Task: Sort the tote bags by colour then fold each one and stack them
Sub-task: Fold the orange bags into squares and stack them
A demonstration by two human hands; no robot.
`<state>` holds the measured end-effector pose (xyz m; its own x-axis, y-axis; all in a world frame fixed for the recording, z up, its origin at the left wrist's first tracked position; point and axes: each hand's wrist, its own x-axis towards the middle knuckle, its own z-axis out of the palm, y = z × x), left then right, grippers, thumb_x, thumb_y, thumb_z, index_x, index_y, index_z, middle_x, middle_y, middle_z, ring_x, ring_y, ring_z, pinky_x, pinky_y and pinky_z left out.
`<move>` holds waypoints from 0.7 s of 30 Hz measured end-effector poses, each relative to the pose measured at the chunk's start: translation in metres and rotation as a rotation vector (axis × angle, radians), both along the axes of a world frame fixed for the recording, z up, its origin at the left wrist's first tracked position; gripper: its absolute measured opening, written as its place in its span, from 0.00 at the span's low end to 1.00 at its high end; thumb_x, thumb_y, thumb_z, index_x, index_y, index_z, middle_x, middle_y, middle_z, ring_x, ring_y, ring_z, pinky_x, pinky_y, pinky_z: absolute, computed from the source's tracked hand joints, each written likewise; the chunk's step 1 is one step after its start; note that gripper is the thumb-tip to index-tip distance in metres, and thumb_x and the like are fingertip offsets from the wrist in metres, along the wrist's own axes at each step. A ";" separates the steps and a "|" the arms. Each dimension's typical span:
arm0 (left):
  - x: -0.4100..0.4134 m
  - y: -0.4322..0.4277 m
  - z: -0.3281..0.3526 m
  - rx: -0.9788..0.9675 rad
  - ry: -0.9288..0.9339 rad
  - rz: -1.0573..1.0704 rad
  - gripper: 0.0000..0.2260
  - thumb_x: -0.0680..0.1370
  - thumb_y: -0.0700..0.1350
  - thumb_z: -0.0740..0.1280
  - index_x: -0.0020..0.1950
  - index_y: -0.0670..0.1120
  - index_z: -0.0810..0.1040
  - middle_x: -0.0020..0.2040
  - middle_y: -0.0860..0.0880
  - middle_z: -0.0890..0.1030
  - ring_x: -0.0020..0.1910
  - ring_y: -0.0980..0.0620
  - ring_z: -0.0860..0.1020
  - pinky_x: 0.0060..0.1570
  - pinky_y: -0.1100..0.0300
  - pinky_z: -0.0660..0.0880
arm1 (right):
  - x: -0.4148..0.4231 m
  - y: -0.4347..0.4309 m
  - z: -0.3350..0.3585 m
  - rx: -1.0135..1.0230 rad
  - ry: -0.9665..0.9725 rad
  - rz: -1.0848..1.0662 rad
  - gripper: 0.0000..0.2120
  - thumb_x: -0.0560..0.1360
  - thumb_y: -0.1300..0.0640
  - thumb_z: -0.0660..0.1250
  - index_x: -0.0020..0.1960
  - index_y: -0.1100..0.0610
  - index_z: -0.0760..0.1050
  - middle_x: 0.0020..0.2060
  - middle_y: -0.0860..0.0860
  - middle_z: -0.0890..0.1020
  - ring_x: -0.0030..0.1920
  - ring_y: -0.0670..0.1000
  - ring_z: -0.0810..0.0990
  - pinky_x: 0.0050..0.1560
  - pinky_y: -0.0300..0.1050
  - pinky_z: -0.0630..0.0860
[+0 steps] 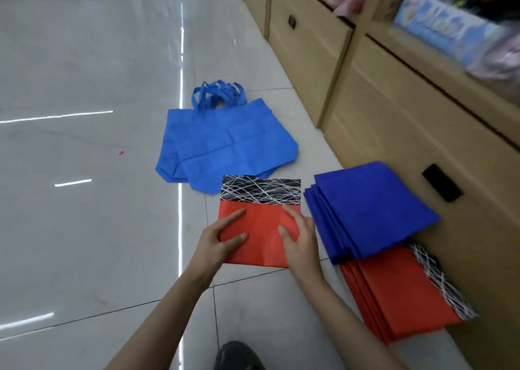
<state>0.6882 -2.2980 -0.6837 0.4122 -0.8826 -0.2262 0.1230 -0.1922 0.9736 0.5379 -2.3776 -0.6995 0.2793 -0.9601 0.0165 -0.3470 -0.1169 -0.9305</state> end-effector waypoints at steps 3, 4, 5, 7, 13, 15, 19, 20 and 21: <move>-0.038 -0.025 0.011 -0.051 -0.091 -0.170 0.20 0.72 0.37 0.71 0.59 0.58 0.78 0.58 0.54 0.78 0.52 0.60 0.79 0.47 0.67 0.76 | -0.049 -0.001 0.007 -0.070 -0.047 -0.184 0.19 0.74 0.68 0.67 0.63 0.53 0.75 0.50 0.47 0.70 0.51 0.38 0.72 0.52 0.20 0.62; -0.053 -0.033 0.013 -0.062 -0.130 -0.228 0.20 0.72 0.38 0.72 0.59 0.58 0.77 0.59 0.54 0.78 0.53 0.59 0.78 0.50 0.66 0.76 | -0.066 -0.001 0.008 -0.087 -0.065 -0.239 0.20 0.74 0.68 0.67 0.62 0.53 0.75 0.50 0.45 0.70 0.51 0.38 0.73 0.53 0.21 0.62; -0.068 -0.040 0.015 -0.067 -0.179 -0.284 0.20 0.73 0.39 0.72 0.59 0.58 0.77 0.59 0.53 0.77 0.54 0.59 0.78 0.53 0.65 0.75 | -0.083 0.000 0.010 -0.099 -0.089 -0.290 0.20 0.73 0.69 0.67 0.61 0.53 0.75 0.50 0.44 0.71 0.51 0.36 0.73 0.52 0.21 0.63; -0.100 -0.050 0.018 -0.096 -0.282 -0.382 0.19 0.73 0.41 0.71 0.61 0.58 0.76 0.59 0.50 0.75 0.56 0.59 0.75 0.56 0.67 0.73 | -0.118 0.005 0.014 -0.124 -0.132 -0.392 0.19 0.73 0.70 0.66 0.60 0.55 0.75 0.51 0.45 0.72 0.52 0.30 0.72 0.52 0.21 0.64; -0.167 -0.065 0.022 -0.155 -0.589 -0.581 0.16 0.76 0.45 0.68 0.64 0.54 0.74 0.66 0.55 0.64 0.63 0.62 0.65 0.54 0.81 0.60 | -0.203 0.037 0.006 -0.095 -0.166 -0.820 0.18 0.75 0.69 0.65 0.63 0.58 0.74 0.59 0.55 0.73 0.58 0.48 0.72 0.61 0.42 0.67; -0.172 -0.062 0.014 -0.132 -0.682 -0.628 0.16 0.77 0.45 0.67 0.64 0.52 0.74 0.67 0.53 0.63 0.65 0.61 0.64 0.55 0.83 0.56 | -0.216 0.049 -0.005 -0.037 -0.169 -1.002 0.19 0.75 0.70 0.64 0.65 0.61 0.73 0.60 0.61 0.72 0.58 0.55 0.73 0.61 0.46 0.68; -0.165 -0.042 0.002 -0.068 -0.759 -0.666 0.13 0.78 0.43 0.65 0.61 0.54 0.75 0.65 0.55 0.66 0.62 0.62 0.66 0.56 0.78 0.59 | -0.218 0.057 -0.030 0.114 -0.165 -1.151 0.20 0.77 0.67 0.63 0.68 0.64 0.68 0.62 0.68 0.67 0.60 0.65 0.71 0.62 0.47 0.67; -0.162 -0.037 0.000 -0.060 -0.766 -0.641 0.12 0.78 0.43 0.65 0.60 0.55 0.75 0.64 0.56 0.66 0.60 0.63 0.67 0.55 0.78 0.60 | -0.214 0.054 -0.036 0.166 -0.159 -1.100 0.21 0.77 0.65 0.64 0.69 0.63 0.67 0.63 0.67 0.67 0.61 0.64 0.71 0.61 0.46 0.66; -0.158 -0.032 -0.002 -0.051 -0.768 -0.611 0.11 0.78 0.42 0.64 0.58 0.56 0.75 0.63 0.56 0.67 0.59 0.63 0.67 0.55 0.76 0.60 | -0.211 0.051 -0.042 0.219 -0.149 -1.023 0.22 0.78 0.62 0.63 0.71 0.62 0.65 0.64 0.66 0.67 0.62 0.63 0.71 0.61 0.46 0.67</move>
<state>0.5302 -2.3305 -0.6861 -0.0995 -0.9941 -0.0435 -0.6534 0.0323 0.7563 0.3273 -2.3270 -0.7414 -0.6552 -0.7234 -0.2178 -0.0658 0.3418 -0.9375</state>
